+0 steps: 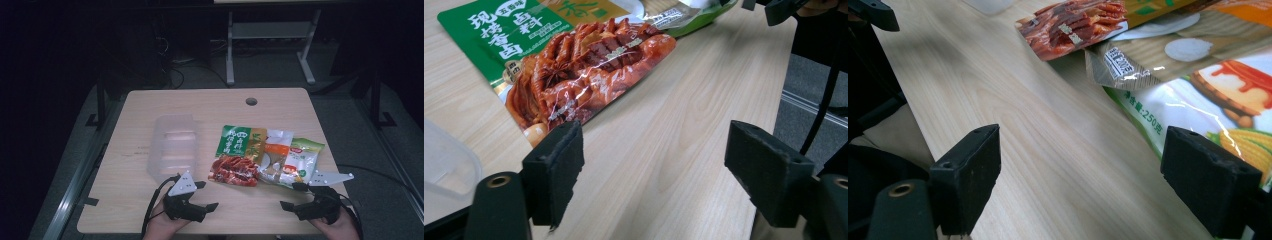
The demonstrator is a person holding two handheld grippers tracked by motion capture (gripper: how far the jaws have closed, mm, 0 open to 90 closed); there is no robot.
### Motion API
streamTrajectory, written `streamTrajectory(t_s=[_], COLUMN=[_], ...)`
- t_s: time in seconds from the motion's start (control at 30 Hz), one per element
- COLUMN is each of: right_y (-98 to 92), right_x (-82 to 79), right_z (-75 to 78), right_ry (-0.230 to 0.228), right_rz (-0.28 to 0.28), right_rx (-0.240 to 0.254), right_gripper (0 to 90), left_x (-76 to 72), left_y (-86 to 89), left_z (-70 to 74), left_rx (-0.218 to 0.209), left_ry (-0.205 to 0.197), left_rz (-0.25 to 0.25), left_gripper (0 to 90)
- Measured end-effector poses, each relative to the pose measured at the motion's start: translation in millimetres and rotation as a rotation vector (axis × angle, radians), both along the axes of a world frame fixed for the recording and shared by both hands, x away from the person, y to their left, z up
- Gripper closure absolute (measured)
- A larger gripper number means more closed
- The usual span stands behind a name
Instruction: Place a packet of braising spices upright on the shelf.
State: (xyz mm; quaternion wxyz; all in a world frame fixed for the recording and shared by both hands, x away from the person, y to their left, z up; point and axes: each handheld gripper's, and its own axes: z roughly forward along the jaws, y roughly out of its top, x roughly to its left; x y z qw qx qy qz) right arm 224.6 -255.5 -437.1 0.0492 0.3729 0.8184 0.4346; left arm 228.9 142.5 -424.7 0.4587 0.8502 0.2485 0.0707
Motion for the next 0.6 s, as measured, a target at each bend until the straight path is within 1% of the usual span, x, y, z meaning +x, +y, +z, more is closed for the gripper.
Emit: streamTrajectory(t_s=[0.1,0.17,0.23,0.27,0.3,0.33,0.4,0.43,0.5,0.53,0.6], right_y=[1.6,2.2,2.2,2.4,2.8,4.4,5.8,8.8,11.4,11.4,14.5], right_x=[2.0,3.7,4.8,6.0,8.0,11.9,13.8,17.9,22.0,22.0,28.3], right_z=[0.3,2.8,3.9,5.5,6.5,9.9,11.9,17.0,22.3,22.3,29.2], right_ry=[0.01,0.003,-0.005,0.003,-0.001,0.004,0.005,0.007,0.006,0.006,0.0], right_rz=[0.003,0.018,0.019,0.019,0.023,0.028,0.028,0.034,0.037,0.037,0.052], right_rx=[-0.002,-0.016,-0.013,-0.01,-0.01,-0.011,-0.009,-0.013,-0.018,-0.018,-0.015], right_gripper=[15.2,15.1,15.1,15.1,15.1,15.1,15.1,15.1,15.2,15.2,15.2], left_x=[1.3,3.4,4.3,5.4,6.4,7.7,10.6,14.4,15.9,18.9,23.6], left_y=[-2.3,-4.2,-4.5,-5.0,-5.8,-7.0,-9.3,-11.6,-12.4,-13.4,-15.8], left_z=[2.0,4.1,5.0,5.5,5.9,6.3,7.6,9.6,10.3,11.5,13.7], left_rx=[-0.002,0.0,-0.001,-0.008,-0.012,-0.015,-0.001,0.009,0.004,-0.002,-0.005], left_ry=[-0.006,-0.006,-0.008,-0.009,-0.005,0.001,-0.005,-0.003,0.002,0.001,0.008], left_rz=[-0.004,-0.006,-0.008,-0.006,-0.004,-0.004,-0.011,-0.008,-0.008,-0.011,-0.011], left_gripper=[24.6,26.0,26.2,26.8,27.3,28.7,29.6,32.0,35.0,35.0,37.6])
